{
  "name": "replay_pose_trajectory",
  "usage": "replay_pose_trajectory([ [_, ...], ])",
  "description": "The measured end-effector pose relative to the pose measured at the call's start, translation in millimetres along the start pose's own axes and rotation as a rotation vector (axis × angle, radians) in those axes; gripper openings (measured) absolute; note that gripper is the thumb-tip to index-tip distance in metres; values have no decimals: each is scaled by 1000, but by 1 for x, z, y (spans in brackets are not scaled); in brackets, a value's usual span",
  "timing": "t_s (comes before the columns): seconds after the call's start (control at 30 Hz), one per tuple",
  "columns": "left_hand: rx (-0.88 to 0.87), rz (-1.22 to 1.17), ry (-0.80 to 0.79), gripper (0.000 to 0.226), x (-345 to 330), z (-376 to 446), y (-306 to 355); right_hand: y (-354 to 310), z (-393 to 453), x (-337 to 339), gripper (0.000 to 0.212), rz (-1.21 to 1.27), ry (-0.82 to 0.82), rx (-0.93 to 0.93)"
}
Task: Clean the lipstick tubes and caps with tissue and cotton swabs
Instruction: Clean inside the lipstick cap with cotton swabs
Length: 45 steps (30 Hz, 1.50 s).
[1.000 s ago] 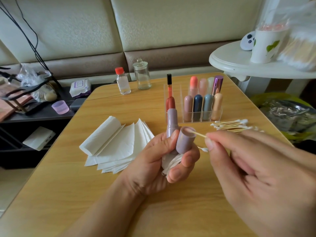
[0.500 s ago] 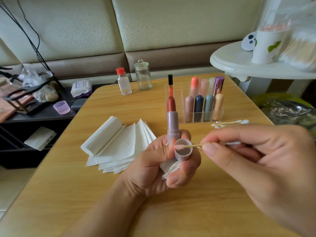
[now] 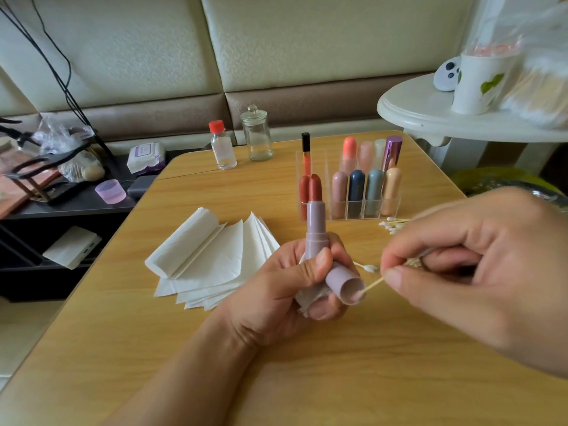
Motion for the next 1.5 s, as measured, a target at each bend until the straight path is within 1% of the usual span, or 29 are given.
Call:
replay_pose_trajectory([
  [0.07,0,46,29,14,3,0,0,-1,1,1,12,-144,28,26],
  [0.17,-22,78,50,13,3,2,1,-6,0,-4,16,-411,89,131],
  [0.27,-65,22,43,14,1,3,3,-7,-12,-18,23,-636,278,237],
  [0.33,-77,-37,13,14,0,2,4,-3,-19,-32,24,-697,420,276],
  [0.4,-77,-78,-30,13,-2,2,6,4,-24,-44,19,-606,541,244],
  [0.47,-77,-86,-50,14,-3,2,7,10,-25,-51,13,-373,610,159],
  [0.53,-81,-118,-66,12,-4,1,8,10,-21,-53,11,-98,613,120],
  [0.6,-81,-161,-83,10,-5,0,8,8,-16,-54,20,130,576,110],
  [0.63,-75,-170,-84,10,-5,0,9,8,-15,-54,19,226,550,106],
  [0.7,-58,-180,-66,12,-4,-1,10,12,-13,-52,11,370,487,78],
  [0.73,-46,-188,-56,13,-3,-2,10,14,-12,-49,10,405,442,57],
  [0.8,-27,-204,-46,11,-3,-2,10,18,-11,-42,10,398,348,54],
  [0.87,-22,-205,-49,11,-2,-2,10,18,-6,-32,9,347,255,97],
  [0.97,-25,-163,-30,13,-1,-1,8,14,3,-15,14,194,128,169],
  [1.0,-21,-141,-17,12,0,-1,7,12,5,-10,15,100,94,188],
  [1.07,-6,-106,0,11,2,0,6,8,8,-4,18,-180,79,246],
  [1.17,-16,-90,5,9,2,1,6,-1,3,-11,25,-569,186,383],
  [1.2,-24,-110,-6,9,1,1,6,-4,0,-17,28,-644,236,427],
  [1.27,-34,-188,-40,10,-1,1,9,-5,-9,-30,29,-705,355,457],
  [1.33,-38,-228,-53,11,-2,0,11,0,-19,-42,19,-658,491,421],
  [1.37,-42,-219,-51,11,-2,0,12,5,-22,-47,14,-577,541,373],
  [1.43,-52,-210,-59,11,-4,0,12,9,-22,-54,9,-298,585,261],
  [1.5,-57,-237,-73,13,-5,-1,11,5,-19,-59,9,68,554,194],
])
Point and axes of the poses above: each hand's wrist, its own z-axis towards the middle knuckle, its own x-axis out of the back of the hand, y = z × x, the point moved 2 cm from there along z, towards the middle knuckle, and after that the axes turned 7 degrees about x, right-handed, at the moved point
